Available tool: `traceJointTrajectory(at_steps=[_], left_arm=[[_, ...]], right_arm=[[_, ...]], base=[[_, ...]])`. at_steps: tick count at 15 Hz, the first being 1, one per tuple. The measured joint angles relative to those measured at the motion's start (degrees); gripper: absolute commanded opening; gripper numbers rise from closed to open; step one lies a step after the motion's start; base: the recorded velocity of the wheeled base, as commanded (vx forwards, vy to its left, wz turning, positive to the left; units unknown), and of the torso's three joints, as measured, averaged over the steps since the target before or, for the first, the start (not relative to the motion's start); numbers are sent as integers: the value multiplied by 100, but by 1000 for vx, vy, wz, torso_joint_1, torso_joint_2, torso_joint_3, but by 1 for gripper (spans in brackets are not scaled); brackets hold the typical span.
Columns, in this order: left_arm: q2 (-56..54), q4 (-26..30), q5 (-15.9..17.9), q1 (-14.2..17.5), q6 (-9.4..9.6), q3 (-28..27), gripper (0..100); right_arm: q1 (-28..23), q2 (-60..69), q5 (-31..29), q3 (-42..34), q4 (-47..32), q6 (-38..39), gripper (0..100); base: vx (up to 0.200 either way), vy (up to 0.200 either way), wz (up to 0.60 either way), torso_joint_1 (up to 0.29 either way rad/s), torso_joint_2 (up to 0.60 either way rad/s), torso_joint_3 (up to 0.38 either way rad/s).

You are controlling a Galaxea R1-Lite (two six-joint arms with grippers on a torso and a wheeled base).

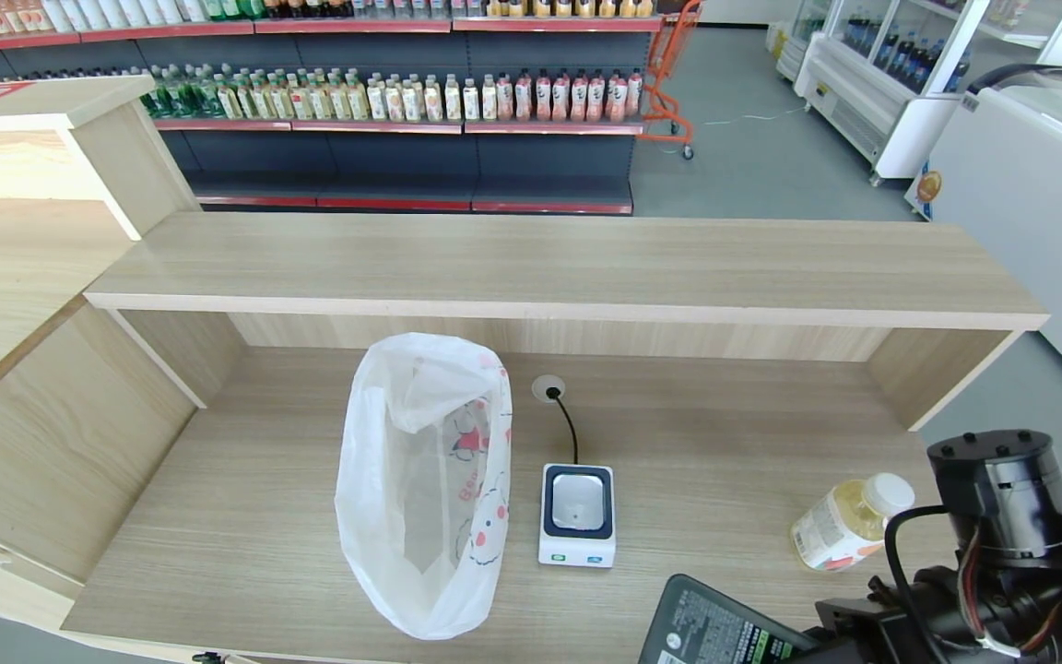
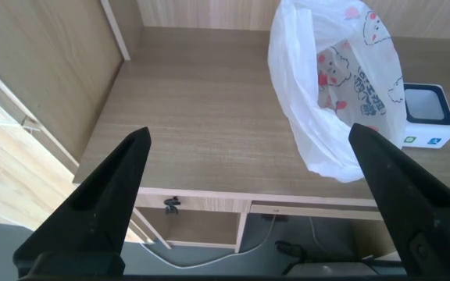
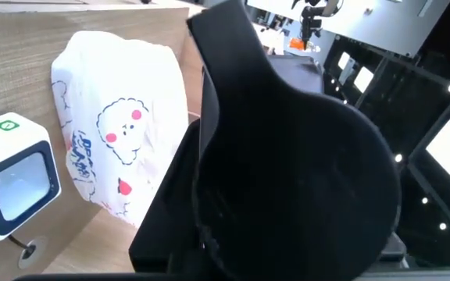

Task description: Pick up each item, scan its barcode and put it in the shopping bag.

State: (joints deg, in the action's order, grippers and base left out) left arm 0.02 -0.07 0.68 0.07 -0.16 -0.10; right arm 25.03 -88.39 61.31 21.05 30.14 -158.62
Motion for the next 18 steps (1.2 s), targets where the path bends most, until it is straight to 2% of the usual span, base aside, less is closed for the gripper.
traceJointTrajectory(at_steps=[2,3,6,8,11,14,18], left_arm=[[-2,0,2,-2,0,0,100],[-2,0,2,-2,0,0,100],[0,0,2,0,0,0,100],[-2,0,2,0,0,0,100],[0,0,2,2,0,0,100],[-2,0,2,-2,0,0,100],[0,0,2,-2,0,0,100]], right_arm=[[0,-6,2,68,-30,160,0],[0,-6,2,162,-41,521,0],[-118,5,-230,736,-2,2900,0],[-350,269,-939,902,-20,4239,0],[-709,837,-1680,769,-50,7238,0],[-1173,1122,-1855,684,-358,9860,0],[-1285,1161,-1976,722,-514,14023,0]], base=[[0,0,0,0,0,0],[0,0,0,0,0,0],[0,0,0,0,0,0],[0,0,0,0,0,0],[0,0,0,0,0,0],[0,0,0,0,0,0],[0,0,0,0,0,0]])
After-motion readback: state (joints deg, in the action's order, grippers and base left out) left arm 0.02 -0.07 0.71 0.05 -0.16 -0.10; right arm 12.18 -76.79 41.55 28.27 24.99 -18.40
